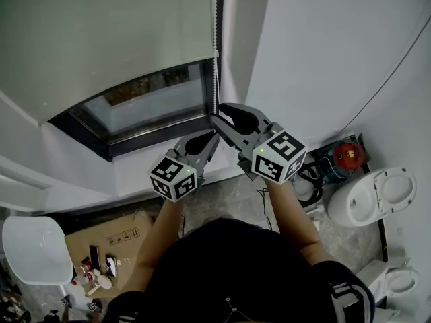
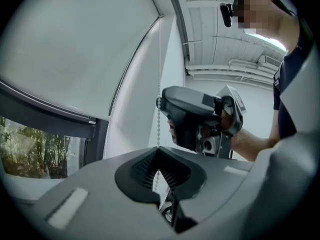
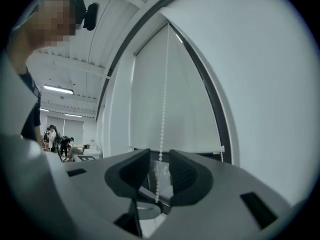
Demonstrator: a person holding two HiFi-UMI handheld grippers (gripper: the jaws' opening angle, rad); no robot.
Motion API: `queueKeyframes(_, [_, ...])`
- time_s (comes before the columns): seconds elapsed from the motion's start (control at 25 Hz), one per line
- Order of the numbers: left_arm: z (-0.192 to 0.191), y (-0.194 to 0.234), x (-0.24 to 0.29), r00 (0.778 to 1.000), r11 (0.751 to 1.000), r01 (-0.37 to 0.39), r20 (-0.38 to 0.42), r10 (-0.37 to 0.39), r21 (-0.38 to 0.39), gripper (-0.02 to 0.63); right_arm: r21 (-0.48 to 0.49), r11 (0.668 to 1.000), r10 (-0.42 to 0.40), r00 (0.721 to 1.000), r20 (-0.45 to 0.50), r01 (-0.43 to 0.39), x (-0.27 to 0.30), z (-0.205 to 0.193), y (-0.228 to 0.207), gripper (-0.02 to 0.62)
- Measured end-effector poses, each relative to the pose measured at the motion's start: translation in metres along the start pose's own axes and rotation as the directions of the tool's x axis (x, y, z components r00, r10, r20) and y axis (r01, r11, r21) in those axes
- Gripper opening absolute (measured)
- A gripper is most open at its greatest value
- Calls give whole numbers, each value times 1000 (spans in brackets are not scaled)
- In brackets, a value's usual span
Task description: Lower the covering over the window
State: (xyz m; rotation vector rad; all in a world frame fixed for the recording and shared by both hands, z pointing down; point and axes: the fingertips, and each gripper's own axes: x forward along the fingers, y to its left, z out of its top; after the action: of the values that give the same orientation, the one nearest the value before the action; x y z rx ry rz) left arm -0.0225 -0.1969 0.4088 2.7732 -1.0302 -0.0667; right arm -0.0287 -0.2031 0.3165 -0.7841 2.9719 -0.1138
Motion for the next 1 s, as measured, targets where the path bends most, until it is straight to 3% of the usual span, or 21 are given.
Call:
queueKeyframes(0.24, [0, 2, 0, 1000, 1000, -5, 0, 5, 2, 11, -45, 999, -11, 1000, -4, 11, 15, 17, 0, 80])
queueKeyframes(0.32, [1, 0, -2, 1000, 1000, -8, 8, 8, 1, 11, -68, 997, -29, 1000, -12, 28, 15, 19, 2, 23])
queueKeyframes(0.44, [-3, 0, -2, 1000, 1000, -12, -10, 12, 6, 11, -85, 996, -43, 998, -46, 39, 15, 15, 5, 14])
queueKeyframes(0.56, [-23, 3, -1, 998, 1000, -26, -56, 25, -5, 11, -110, 993, -60, 993, -104, 48, 17, -5, 4, 14])
queueKeyframes(1.0, [-96, 15, -6, 979, 995, -68, -199, 53, -72, 11, -58, 997, -71, 969, -236, 59, 19, -79, 1, 13])
